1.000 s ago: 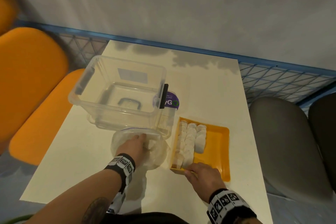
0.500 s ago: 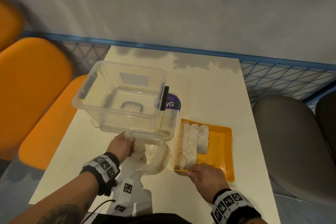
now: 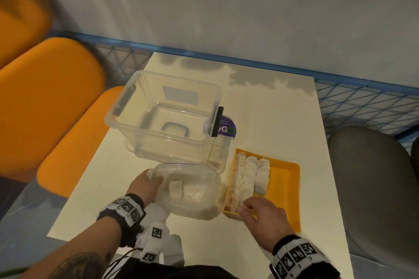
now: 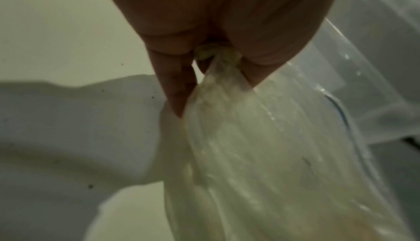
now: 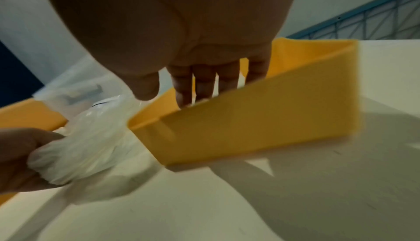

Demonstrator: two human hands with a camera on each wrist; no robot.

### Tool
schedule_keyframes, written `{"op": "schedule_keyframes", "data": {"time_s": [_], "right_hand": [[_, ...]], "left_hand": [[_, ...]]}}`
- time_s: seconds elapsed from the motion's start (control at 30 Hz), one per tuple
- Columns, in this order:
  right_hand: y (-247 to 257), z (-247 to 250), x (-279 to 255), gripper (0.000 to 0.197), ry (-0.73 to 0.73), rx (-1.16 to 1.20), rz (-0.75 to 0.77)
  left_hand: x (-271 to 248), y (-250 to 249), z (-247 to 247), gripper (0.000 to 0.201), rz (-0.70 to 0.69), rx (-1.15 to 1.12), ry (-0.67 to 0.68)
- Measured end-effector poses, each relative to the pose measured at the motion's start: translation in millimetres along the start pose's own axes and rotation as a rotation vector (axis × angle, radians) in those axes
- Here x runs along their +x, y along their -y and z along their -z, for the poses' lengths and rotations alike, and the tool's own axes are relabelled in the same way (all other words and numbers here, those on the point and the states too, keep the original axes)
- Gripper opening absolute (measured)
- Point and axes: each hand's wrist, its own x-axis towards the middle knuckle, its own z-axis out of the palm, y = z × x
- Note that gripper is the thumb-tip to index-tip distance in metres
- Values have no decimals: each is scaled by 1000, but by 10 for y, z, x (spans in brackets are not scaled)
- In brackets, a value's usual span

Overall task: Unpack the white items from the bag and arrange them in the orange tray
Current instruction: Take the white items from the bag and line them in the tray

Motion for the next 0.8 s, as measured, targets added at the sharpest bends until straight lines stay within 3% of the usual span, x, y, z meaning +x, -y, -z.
{"op": "schedule_keyframes", "data": {"time_s": [0.1,0.2,0.27,0.33,0.4,0.43,0.5,0.57,0.63,0.73,0.8], "right_hand": [[347,192,1,54,-80,233,105],[797,338,40,103,-5,458,112],[1008,354,140,113,25,516,83],[1117,314,283,85,47,439,65],[1146,250,407,49,42,327,39],[1138,215,454,41,41,302,16],[1102,160,520,38,59,293,-21],[1085,125,556,38,72,307,-33],[1084,111,568,38,75,321,-33],[1120,112,551,36,89,331,-10],[1159,130,522,35,113,320,26]], "left_hand": [[-147,6,100,25,3,-256,-47],[-299,-37,156,16,-80,-353,-72],[-319,-32,162,9,-145,-331,-122],[-319,-9,162,5,-181,-265,-158],[-333,21,165,18,-190,-216,-178],[-345,46,170,27,-194,-198,-201],[-377,102,177,37,-233,-190,-272],[-406,121,178,28,-305,-168,-280],[-405,112,127,21,-374,-127,-164],[-383,-23,-43,11,-426,110,21],[-264,-127,-203,29,-344,320,27]]}}
